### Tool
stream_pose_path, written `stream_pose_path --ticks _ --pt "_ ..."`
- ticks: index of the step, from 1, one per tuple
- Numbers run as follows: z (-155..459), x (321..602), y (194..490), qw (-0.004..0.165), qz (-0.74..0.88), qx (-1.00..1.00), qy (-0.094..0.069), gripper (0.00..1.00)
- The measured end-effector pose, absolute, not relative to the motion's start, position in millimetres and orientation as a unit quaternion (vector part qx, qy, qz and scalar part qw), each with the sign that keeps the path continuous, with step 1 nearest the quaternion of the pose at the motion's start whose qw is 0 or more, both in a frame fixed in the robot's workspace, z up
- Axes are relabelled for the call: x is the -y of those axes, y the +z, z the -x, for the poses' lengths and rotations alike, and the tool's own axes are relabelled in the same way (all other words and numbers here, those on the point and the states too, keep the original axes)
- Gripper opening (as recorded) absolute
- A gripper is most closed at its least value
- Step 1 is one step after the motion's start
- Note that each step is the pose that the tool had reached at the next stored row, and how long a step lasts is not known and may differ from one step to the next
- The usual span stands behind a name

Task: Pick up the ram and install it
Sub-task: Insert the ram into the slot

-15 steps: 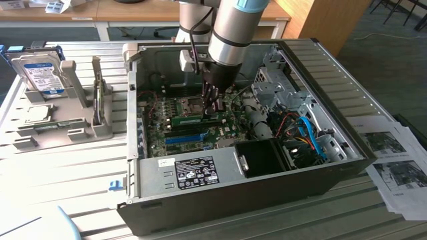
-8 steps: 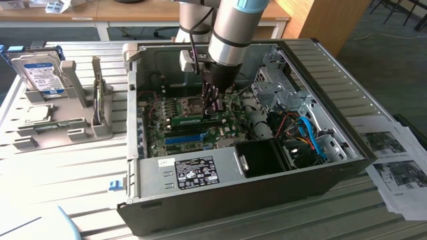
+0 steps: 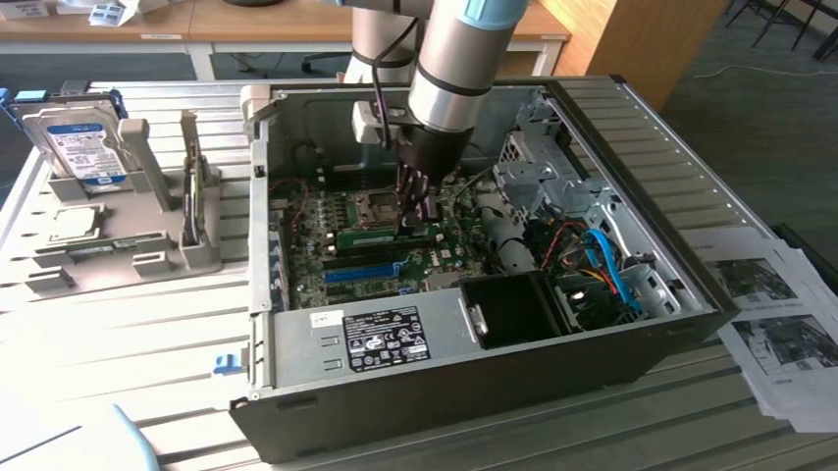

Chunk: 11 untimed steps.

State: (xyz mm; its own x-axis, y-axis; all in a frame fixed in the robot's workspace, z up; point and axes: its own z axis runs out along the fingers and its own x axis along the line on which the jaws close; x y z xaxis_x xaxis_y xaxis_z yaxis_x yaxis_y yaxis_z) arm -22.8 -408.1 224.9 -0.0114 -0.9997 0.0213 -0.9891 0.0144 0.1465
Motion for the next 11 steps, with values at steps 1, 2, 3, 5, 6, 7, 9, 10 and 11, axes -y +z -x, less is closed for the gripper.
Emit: stream_pose_path --ticks 1,2,3,5,6,7,9,10,11 --pt "22.8 408.1 224.7 0.059 -0.701 0.710 -0.045 0.11" --pt "22.8 408.1 224.4 0.059 -0.701 0.710 -0.045 0.11" --pt "22.8 408.1 224.2 0.059 -0.701 0.710 -0.045 0.11" --pt "22.8 408.1 223.7 0.059 -0.701 0.710 -0.045 0.11" --pt "22.8 408.1 223.5 0.059 -0.701 0.710 -0.045 0.11" --pt "22.8 408.2 223.3 0.059 -0.701 0.710 -0.045 0.11" --pt "22.8 408.2 223.0 0.059 -0.701 0.710 -0.045 0.11" --pt "22.8 408.2 223.0 0.059 -0.701 0.710 -0.045 0.11" --pt "22.8 408.2 223.0 0.059 -0.701 0.710 -0.045 0.11"
